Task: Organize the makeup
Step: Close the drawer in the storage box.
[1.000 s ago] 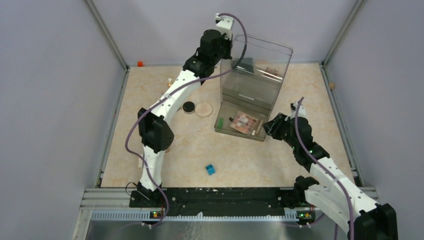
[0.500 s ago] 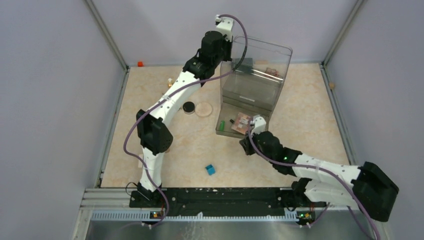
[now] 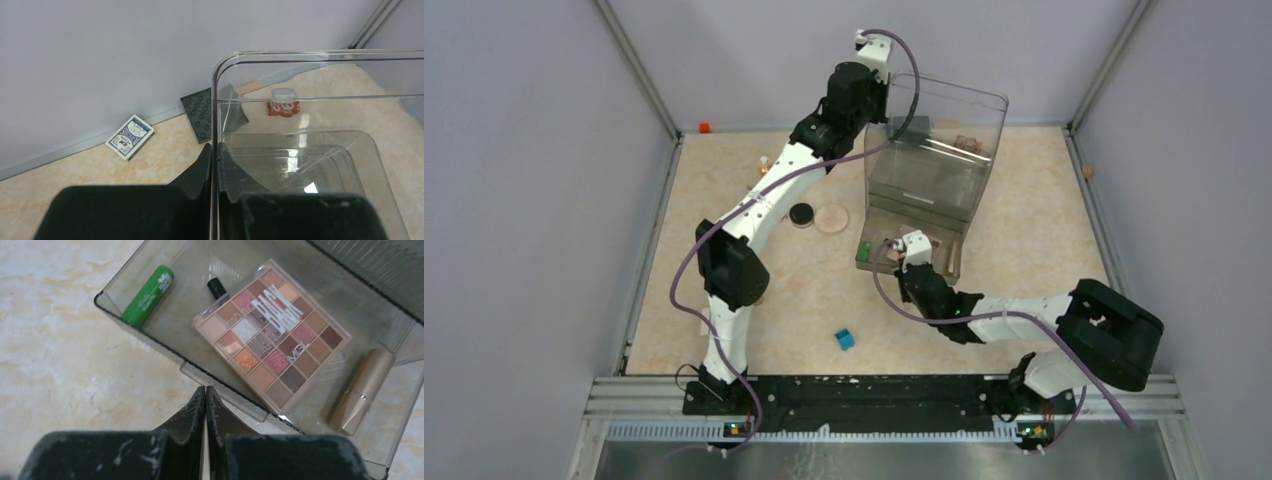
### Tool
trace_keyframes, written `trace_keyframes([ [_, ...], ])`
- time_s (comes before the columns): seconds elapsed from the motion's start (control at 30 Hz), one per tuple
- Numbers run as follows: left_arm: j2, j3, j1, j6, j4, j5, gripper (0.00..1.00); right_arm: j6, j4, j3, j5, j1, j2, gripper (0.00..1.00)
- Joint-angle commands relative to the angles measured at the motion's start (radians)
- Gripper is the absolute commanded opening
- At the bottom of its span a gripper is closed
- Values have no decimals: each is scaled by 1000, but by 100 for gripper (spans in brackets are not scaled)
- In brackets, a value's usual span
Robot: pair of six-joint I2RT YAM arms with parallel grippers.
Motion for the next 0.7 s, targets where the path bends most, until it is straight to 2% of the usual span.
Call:
trace_keyframes([
  [0.0,-51,-26,-19,-4,-78,20,0,-76,185,61,141,8,55,0],
  [0.27,-54,-45,-23,-7,-70,26,0,-68,206,104,140,-17,124,0],
  [0.37,-55,-46,-24,-6,-72,23,0,-67,163,122,122,-21,128,0],
  [0.5,-55,-46,-25,-5,-69,18,0,-69,152,99,22,-22,61,0],
  [0.67,-51,-48,-24,-3,-67,16,0,-103,207,29,-201,-14,-69,0],
])
